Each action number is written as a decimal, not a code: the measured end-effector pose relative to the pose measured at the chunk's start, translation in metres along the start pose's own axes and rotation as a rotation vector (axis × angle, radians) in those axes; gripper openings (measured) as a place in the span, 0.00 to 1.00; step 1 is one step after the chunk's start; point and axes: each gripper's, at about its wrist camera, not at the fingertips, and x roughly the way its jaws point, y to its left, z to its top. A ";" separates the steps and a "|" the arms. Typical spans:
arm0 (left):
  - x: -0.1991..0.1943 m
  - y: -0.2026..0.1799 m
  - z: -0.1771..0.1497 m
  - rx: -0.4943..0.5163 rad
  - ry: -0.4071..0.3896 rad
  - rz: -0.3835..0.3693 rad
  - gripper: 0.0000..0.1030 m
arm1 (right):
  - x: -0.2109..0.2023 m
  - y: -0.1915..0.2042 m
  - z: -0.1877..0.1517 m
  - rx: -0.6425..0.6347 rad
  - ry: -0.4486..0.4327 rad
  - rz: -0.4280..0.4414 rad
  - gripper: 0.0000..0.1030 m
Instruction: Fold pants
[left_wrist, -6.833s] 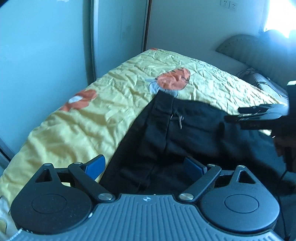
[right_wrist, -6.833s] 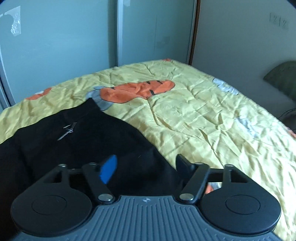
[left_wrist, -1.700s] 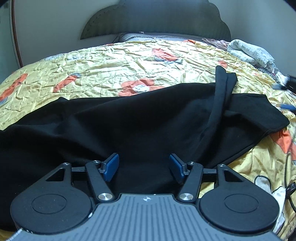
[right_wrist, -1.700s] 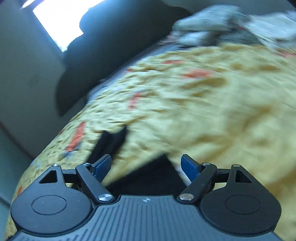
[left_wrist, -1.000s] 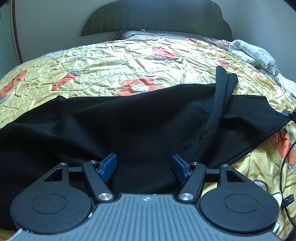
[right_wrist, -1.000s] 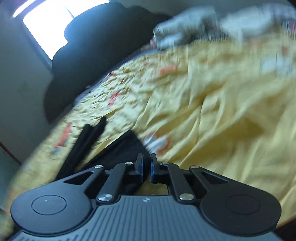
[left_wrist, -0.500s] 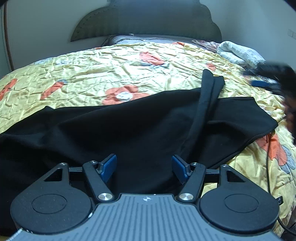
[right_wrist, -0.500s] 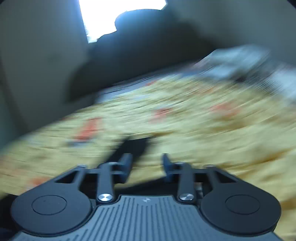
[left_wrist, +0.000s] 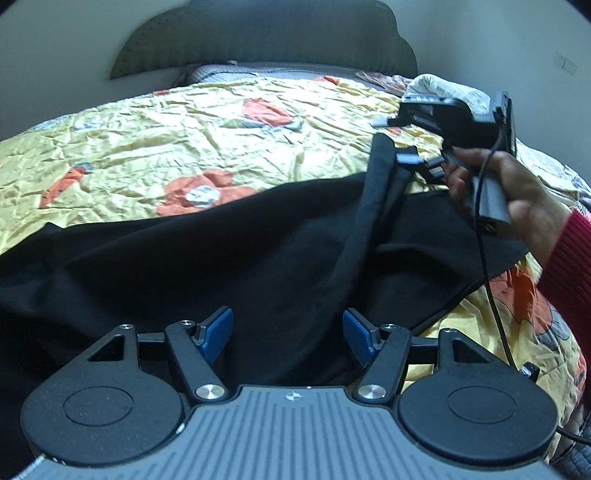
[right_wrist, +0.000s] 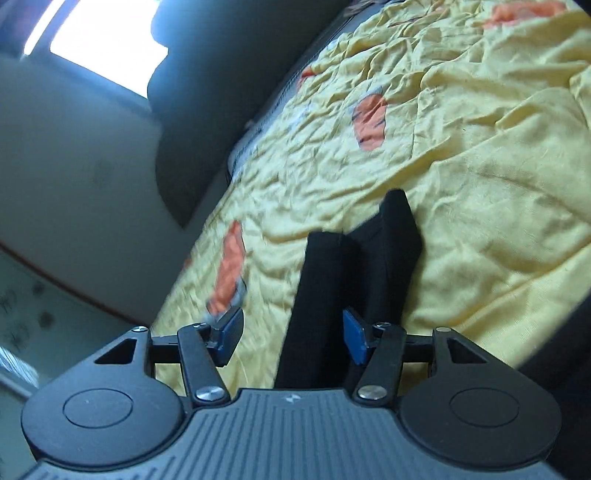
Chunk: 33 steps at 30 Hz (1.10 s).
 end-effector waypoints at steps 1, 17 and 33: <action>0.001 -0.001 0.000 0.000 0.002 -0.003 0.67 | 0.002 -0.001 0.002 0.000 -0.009 0.002 0.55; 0.015 -0.044 0.005 0.201 -0.041 -0.001 0.66 | -0.068 0.047 0.007 -0.255 -0.199 -0.093 0.04; 0.026 -0.065 -0.005 0.295 -0.123 0.047 0.12 | -0.129 0.027 -0.008 -0.345 -0.236 -0.233 0.04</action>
